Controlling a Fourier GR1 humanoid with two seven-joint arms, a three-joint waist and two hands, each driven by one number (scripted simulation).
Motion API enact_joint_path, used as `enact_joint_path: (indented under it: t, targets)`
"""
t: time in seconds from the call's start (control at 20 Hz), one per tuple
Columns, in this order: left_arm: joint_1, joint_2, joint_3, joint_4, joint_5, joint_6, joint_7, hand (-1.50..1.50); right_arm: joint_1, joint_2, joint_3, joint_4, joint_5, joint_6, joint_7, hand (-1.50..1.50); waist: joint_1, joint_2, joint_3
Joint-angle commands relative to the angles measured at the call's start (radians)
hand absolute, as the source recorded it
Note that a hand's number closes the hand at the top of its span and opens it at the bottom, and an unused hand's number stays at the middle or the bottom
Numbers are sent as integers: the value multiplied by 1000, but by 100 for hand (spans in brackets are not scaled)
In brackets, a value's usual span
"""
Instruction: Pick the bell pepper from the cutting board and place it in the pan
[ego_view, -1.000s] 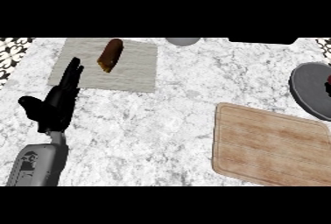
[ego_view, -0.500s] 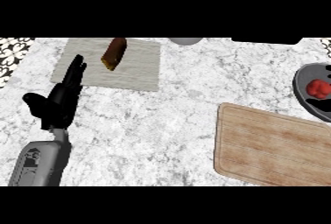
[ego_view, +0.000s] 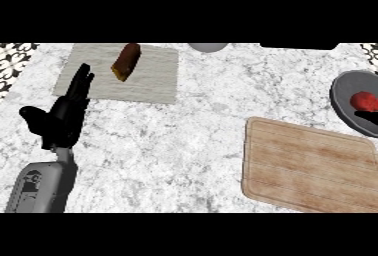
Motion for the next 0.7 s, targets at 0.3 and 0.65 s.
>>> enact_joint_path:
  t: [0.3, 0.65]
  targets:
    - [44, 10, 25, -24, 4, 9, -14, 0, 142, -147, -142, 76, -174, 409, -185, -150, -49, -20, -4]
    - [54, 19, 30, -22, 6, 0, 12, 0, 287, -227, -144, 44, -228, 649, -299, -150, -68, -30, -7]
